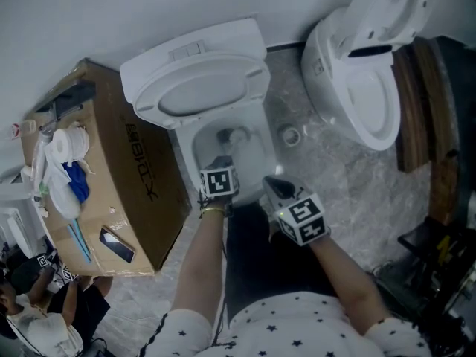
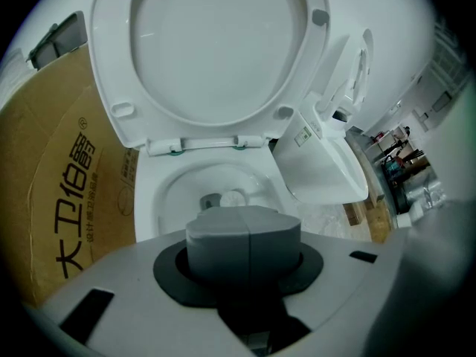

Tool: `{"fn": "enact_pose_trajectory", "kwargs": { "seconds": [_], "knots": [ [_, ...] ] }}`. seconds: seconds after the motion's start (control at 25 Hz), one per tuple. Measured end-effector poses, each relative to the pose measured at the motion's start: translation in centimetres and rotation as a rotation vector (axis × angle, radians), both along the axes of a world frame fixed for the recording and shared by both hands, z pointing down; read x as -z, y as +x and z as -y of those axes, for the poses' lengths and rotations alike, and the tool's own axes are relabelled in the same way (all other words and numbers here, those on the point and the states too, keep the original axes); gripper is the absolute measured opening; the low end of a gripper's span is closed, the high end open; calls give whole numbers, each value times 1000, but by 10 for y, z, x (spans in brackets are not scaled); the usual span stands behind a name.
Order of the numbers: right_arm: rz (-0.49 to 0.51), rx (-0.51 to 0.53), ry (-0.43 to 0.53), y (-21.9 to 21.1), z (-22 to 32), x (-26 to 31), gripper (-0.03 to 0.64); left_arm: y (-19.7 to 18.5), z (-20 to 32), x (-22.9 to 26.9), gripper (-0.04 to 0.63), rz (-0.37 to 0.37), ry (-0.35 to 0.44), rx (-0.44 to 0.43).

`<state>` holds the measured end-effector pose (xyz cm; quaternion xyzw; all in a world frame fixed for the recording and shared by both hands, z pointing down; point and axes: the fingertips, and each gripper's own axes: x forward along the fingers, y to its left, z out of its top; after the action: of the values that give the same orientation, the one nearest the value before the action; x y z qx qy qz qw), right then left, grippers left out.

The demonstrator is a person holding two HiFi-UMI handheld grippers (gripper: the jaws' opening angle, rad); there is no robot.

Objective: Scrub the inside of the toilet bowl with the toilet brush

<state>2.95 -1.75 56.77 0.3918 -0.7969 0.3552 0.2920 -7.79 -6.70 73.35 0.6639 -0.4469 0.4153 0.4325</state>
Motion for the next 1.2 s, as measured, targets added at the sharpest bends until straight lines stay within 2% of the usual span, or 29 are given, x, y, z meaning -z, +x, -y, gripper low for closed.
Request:
{"fn": "enact_pose_trajectory", "kwargs": {
  "seconds": [1.2],
  "knots": [
    [1,44,16,-18,-25,2,6,-13,-77,-5,147,-22,-58,11]
  ]
}}
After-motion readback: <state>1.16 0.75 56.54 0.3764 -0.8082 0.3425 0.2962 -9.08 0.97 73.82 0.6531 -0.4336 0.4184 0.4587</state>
